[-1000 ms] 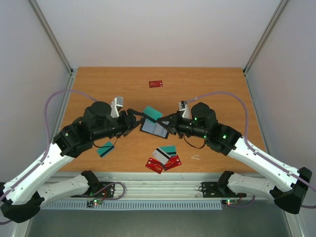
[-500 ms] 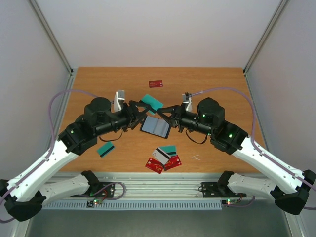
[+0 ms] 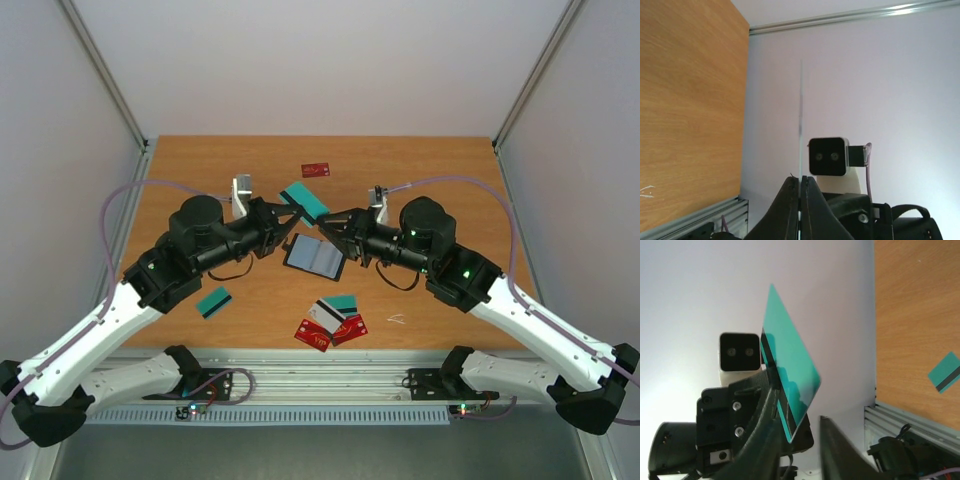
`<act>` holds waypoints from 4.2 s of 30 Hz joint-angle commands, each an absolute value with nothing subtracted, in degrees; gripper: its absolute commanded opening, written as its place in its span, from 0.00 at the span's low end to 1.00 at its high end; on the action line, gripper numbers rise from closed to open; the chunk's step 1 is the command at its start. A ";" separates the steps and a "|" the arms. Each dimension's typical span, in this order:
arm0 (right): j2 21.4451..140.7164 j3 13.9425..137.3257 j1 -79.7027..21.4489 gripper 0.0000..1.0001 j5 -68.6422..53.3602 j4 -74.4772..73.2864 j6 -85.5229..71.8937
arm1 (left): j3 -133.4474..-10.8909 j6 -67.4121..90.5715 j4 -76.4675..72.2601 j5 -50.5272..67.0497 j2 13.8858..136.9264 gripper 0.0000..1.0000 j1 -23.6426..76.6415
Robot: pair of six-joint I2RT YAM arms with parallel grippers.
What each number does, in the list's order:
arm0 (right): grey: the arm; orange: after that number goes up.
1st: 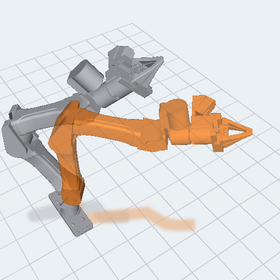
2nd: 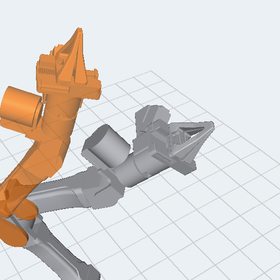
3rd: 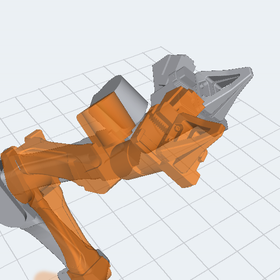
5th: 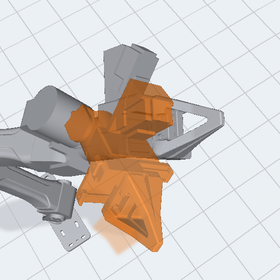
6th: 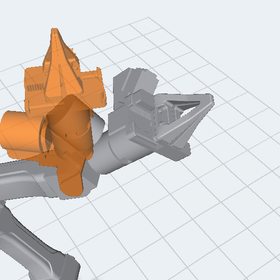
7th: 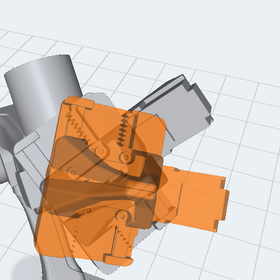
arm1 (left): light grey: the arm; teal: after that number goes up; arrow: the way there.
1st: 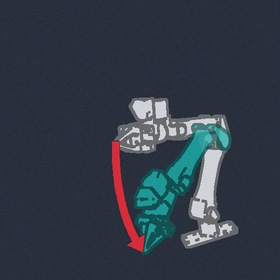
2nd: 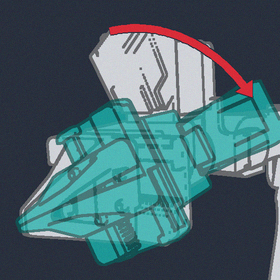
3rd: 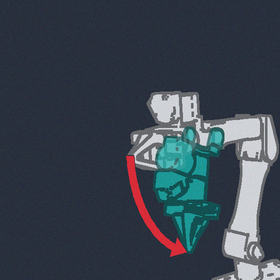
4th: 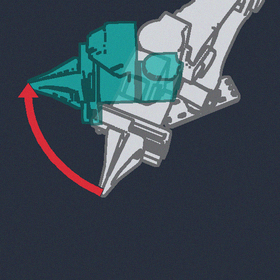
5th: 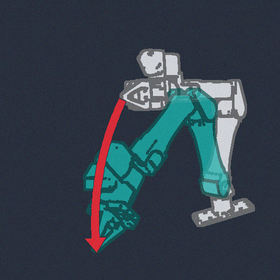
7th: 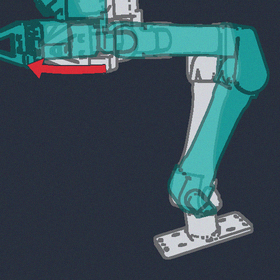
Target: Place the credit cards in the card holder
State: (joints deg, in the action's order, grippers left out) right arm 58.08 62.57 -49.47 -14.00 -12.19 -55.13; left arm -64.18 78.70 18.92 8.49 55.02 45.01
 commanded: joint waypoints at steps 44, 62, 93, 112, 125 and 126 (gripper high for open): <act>72.70 97.29 -10.79 0.46 -70.53 -64.24 -10.84 | -83.86 66.82 9.66 61.53 77.13 0.00 34.98; 75.09 93.92 -11.22 0.26 -75.39 -53.27 -16.62 | -82.63 65.24 8.20 64.94 79.26 0.00 34.97; 72.96 84.68 -12.86 0.01 -67.40 -53.04 -15.01 | -81.88 56.95 20.48 59.38 83.27 0.52 31.72; 85.44 61.90 -23.57 0.01 -40.14 -28.06 -17.68 | -82.61 21.14 46.89 23.22 101.03 0.35 28.48; 94.92 59.06 -24.87 0.01 -37.88 -16.68 -19.31 | -92.49 11.93 52.16 15.10 115.74 0.27 28.08; 95.53 59.06 -24.95 0.01 -37.96 -16.06 -19.32 | -92.50 11.66 52.20 14.81 116.19 0.27 28.12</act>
